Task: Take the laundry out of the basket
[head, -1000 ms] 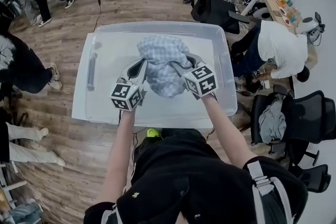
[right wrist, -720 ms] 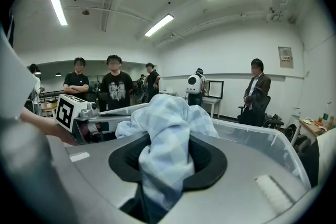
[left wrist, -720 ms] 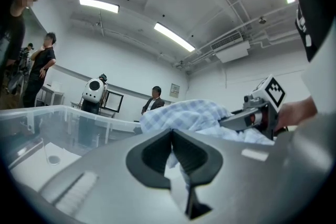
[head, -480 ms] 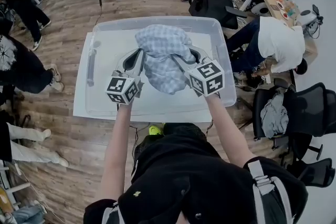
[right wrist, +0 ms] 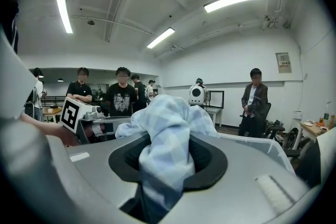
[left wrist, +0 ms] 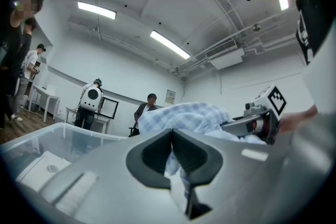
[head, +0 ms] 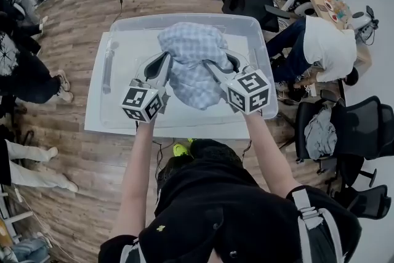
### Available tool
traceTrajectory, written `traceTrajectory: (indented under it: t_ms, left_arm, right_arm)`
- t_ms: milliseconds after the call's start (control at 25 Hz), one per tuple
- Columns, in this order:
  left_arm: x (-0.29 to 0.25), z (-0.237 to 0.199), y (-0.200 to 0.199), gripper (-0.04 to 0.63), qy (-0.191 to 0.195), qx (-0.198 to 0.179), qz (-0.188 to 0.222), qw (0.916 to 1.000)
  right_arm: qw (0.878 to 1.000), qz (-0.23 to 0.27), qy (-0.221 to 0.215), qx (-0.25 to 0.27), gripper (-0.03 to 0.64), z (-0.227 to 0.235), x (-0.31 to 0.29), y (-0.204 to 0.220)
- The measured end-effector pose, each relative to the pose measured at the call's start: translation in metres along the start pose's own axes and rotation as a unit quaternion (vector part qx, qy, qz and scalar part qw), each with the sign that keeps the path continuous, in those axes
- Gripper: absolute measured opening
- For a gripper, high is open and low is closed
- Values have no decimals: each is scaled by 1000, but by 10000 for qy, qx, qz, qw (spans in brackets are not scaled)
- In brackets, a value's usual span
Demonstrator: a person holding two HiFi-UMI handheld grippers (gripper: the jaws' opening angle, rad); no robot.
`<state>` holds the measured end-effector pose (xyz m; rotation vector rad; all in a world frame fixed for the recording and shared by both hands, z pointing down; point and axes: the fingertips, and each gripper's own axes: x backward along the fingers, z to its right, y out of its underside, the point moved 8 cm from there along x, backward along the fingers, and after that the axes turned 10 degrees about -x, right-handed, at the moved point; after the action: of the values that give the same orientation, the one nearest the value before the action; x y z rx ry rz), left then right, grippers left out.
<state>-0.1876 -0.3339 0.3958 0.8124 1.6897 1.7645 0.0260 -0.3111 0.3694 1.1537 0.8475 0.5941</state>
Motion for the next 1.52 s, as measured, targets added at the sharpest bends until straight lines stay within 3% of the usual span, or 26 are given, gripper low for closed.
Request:
traceTrajectory:
  t_ms: [640,1520]
  left_arm:
    - [30,22,-22,8,-56,-224,-20,9997]
    - [83,178,-49,8,-669,-554,-43,9962]
  right_arm:
    - [9976,463,-512,-64,146,-29,27,-12]
    - [9852,743,-1532,-176,146,-40,162,17]
